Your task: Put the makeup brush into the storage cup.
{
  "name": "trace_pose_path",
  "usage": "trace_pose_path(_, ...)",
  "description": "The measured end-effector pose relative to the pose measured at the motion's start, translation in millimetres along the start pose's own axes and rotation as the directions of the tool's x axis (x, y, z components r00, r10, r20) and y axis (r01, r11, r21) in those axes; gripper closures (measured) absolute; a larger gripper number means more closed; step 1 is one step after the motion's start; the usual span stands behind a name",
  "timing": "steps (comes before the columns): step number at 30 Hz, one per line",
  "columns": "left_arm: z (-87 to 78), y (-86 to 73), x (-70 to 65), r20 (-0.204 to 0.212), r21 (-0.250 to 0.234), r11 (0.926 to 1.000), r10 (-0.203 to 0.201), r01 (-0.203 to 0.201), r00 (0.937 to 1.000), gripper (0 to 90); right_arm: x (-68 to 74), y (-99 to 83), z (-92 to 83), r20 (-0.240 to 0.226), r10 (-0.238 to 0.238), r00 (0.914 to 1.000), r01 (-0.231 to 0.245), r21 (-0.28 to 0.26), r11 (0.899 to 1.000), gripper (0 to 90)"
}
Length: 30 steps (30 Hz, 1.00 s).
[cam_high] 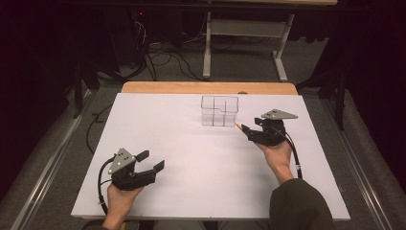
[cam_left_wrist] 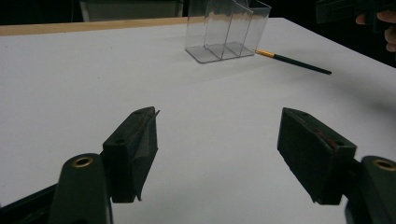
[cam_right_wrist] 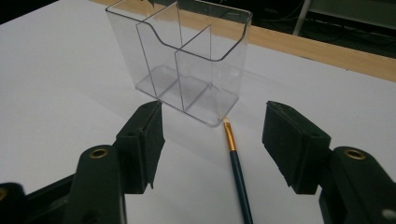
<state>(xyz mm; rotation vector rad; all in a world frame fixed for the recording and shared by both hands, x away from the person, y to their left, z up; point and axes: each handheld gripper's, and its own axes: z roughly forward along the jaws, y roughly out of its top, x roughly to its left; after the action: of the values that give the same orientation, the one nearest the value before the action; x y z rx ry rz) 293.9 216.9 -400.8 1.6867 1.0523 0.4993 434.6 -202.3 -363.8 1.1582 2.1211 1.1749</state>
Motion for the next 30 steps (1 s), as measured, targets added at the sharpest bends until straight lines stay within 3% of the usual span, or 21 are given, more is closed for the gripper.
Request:
trace_pose_path(14, -0.1, 0.0, 0.1, -0.001, 0.000, 1.0000, 0.000, 0.000, 1.0000, 29.3, -5.3, 8.9, 0.8, -0.003, -0.025, 0.9997, 0.025, 0.076, 0.997, 38.2)
trace_pose_path(17, -0.1, 0.0, 0.0, -0.001, 0.001, 1.0000, 0.002, -0.002, 1.0000, 29.2, -6.1, 12.2, 1.4, -0.002, -0.049, 0.9988, 0.049, 0.110, 0.993, 38.5)
trace_pose_path(22, 0.0, 0.0, 0.0, -0.001, 0.001, 1.0000, 0.001, -0.001, 1.0000, 29.3, -9.9, 18.9, 0.6, -0.019, -0.038, 0.9991, 0.040, 0.151, 0.988, 39.2)
trace_pose_path(30, 0.1, 0.0, 0.0, 0.000, 0.000, 1.0000, 0.000, 0.000, 1.0000, 29.2, -12.3, 30.8, -0.2, -0.006, -0.058, 0.9983, 0.058, 0.217, 0.974, 42.7)
